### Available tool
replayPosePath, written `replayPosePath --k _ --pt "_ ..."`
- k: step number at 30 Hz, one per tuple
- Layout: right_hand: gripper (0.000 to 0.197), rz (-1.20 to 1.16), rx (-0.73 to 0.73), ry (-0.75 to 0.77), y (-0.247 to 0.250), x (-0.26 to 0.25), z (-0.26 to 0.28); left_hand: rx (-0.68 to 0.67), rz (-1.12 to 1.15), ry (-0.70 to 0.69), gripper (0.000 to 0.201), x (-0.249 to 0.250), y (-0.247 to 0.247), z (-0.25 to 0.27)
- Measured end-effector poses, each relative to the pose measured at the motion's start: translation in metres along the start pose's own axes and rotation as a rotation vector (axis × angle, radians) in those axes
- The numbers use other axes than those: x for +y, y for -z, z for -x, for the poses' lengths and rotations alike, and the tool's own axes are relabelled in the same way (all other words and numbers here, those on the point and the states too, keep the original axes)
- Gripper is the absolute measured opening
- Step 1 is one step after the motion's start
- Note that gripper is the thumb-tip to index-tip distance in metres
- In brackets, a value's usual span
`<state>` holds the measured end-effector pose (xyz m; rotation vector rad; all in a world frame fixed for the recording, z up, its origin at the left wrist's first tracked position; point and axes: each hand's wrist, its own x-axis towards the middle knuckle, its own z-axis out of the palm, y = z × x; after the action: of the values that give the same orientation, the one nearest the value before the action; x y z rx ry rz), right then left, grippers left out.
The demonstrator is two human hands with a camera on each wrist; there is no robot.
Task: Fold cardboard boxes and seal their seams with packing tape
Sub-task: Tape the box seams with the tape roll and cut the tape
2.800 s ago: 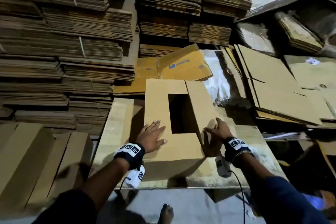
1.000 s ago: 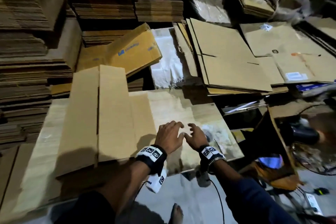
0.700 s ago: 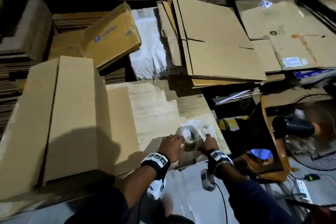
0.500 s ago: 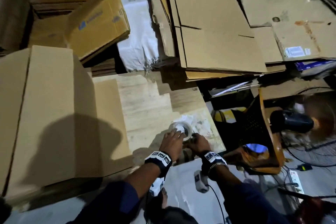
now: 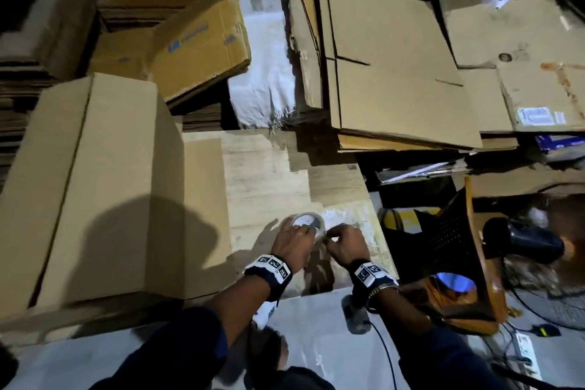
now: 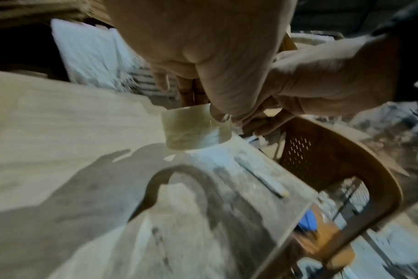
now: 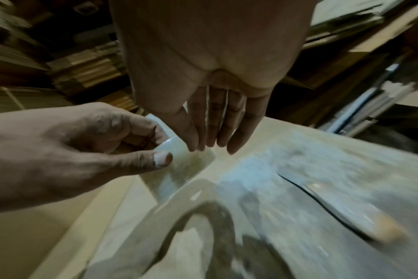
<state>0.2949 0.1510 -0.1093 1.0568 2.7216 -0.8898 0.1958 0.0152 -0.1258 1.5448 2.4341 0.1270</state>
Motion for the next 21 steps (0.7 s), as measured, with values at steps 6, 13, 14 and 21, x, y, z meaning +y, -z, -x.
replayPosePath --k 6,13,14,21 --pt "0.009 0.042 0.000 0.406 0.040 -0.120 -0.027 0.208 0.201 0.285 0.045 -0.058 0.103 0.045" --pt "0.005 0.130 -0.013 0.735 0.083 -0.283 -0.012 0.342 0.452 0.545 0.028 -0.138 0.218 0.122" --pt "0.004 0.147 -0.023 0.759 0.088 -0.300 -0.007 0.370 0.466 0.558 0.023 -0.146 0.228 0.133" --pt "0.007 0.155 0.005 0.923 0.089 -0.416 0.040 0.585 0.507 0.627 0.024 -0.200 0.278 0.215"
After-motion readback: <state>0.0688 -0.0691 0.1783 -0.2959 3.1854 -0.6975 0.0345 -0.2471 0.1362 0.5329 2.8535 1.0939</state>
